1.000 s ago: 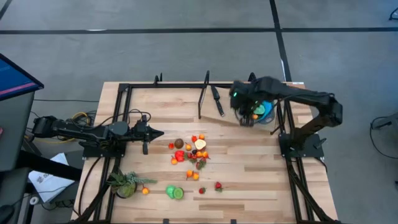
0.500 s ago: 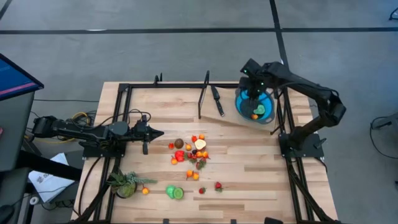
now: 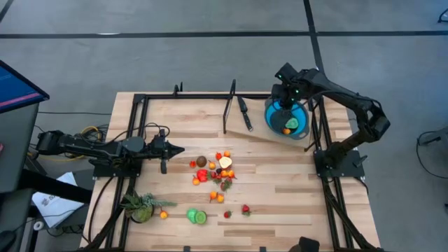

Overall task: Pick & Place Fruit
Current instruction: Put the red strawberry into the blue colander, then put the half red apple into the blue colander

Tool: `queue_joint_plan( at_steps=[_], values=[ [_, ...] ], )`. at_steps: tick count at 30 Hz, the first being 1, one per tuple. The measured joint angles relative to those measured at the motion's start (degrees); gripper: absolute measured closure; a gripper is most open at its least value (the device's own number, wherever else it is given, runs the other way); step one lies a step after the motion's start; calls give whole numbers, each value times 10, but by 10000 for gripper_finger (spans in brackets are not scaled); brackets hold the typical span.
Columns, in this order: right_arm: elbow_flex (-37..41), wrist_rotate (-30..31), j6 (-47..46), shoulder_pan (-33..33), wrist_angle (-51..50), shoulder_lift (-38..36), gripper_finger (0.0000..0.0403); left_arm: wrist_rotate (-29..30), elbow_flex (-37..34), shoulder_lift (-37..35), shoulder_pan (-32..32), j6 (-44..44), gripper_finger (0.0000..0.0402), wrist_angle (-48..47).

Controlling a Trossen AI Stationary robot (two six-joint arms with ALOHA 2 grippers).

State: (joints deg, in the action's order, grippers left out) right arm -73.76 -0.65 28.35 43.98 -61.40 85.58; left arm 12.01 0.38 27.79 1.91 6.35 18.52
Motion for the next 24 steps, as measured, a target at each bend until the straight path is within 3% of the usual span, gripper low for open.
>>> queue_joint_plan(
  at_steps=[11,24],
  values=[
    [0,-4,-30,-21,7,0,272,0,0,0,0,0,401,0],
    [-68,-2,-95,-80,-25,-2,288,0,0,0,0,0,401,0]
  ],
)
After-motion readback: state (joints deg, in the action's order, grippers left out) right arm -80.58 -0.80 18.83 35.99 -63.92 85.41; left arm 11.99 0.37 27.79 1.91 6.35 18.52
